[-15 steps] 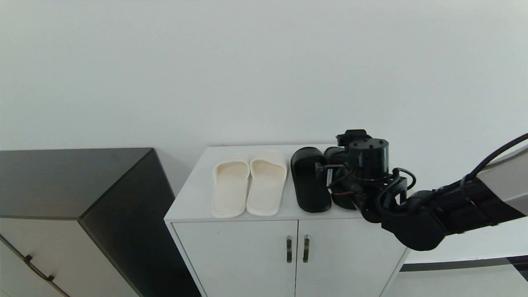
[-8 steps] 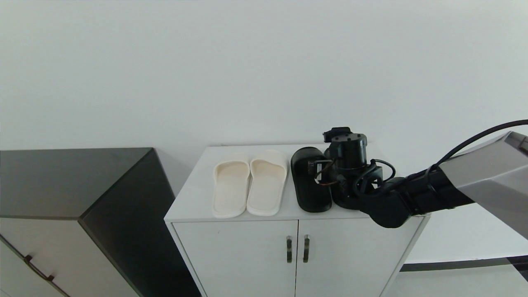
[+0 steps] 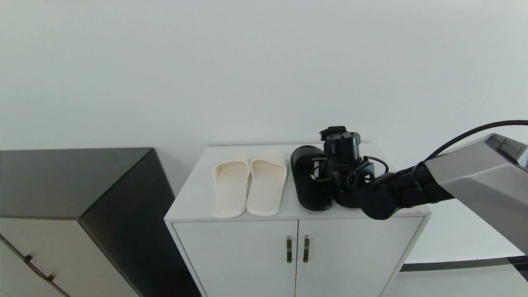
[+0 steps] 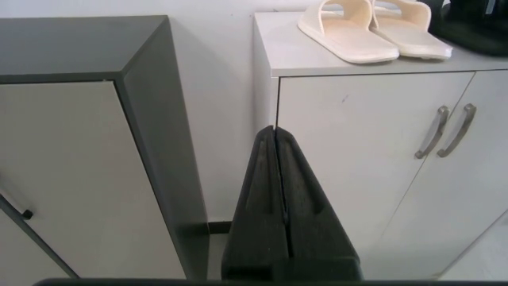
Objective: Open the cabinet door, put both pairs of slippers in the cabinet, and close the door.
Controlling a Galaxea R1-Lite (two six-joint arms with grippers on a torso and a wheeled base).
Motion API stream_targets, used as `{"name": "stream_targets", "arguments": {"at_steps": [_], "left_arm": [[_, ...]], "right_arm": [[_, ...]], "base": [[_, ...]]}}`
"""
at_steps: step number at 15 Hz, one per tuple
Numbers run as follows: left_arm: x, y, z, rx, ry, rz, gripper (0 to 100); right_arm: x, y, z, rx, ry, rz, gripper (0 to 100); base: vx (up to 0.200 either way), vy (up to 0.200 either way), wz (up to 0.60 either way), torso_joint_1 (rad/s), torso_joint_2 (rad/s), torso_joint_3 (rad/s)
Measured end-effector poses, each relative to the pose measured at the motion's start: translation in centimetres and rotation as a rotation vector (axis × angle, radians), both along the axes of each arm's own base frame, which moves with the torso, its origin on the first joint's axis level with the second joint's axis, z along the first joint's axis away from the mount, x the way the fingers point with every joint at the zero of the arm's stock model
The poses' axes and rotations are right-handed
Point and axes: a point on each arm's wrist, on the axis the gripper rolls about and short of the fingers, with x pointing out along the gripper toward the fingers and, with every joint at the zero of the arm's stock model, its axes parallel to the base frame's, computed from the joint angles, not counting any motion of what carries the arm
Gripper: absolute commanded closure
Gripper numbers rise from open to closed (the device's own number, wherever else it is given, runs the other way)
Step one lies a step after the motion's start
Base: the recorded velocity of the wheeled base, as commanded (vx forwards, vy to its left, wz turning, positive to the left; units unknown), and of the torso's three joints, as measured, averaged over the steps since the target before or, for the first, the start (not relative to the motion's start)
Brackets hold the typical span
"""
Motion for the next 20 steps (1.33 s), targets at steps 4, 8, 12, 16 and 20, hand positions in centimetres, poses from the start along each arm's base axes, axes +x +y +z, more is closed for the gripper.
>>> {"name": "stream_targets", "arguments": {"at_steps": [4, 8, 12, 16, 20], "left_arm": [[0.0, 0.0, 0.0, 0.0, 0.0, 0.0, 100], [0.0, -0.1, 0.0, 0.005, -0.001, -0.024, 100], [0.0, -0.1, 0.0, 0.005, -0.001, -0.024, 100], [0.0, -0.1, 0.0, 0.005, -0.002, -0.024, 100], [0.0, -0.1, 0.0, 0.008, -0.003, -0.024, 100]], "right_arm": [[-0.2, -0.1, 0.6, 0.006, -0.009, 0.0, 100], [-1.8, -0.6, 2.9, -0.015, 0.021, 0.013, 100], [-5.9, -0.8, 5.7, 0.001, 0.009, 0.09, 100], [-12.8, -2.2, 6.5, 0.011, 0.063, 0.326, 100], [-19.3, -4.2, 6.1, 0.02, 0.127, 0.569, 100]], "base": [[0.0, 0.0, 0.0, 0.0, 0.0, 0.0], [0.0, 0.0, 0.0, 0.0, 0.0, 0.0], [0.0, 0.0, 0.0, 0.0, 0.0, 0.0], [0.0, 0.0, 0.0, 0.0, 0.0, 0.0], [0.0, 0.0, 0.0, 0.0, 0.0, 0.0]]}}
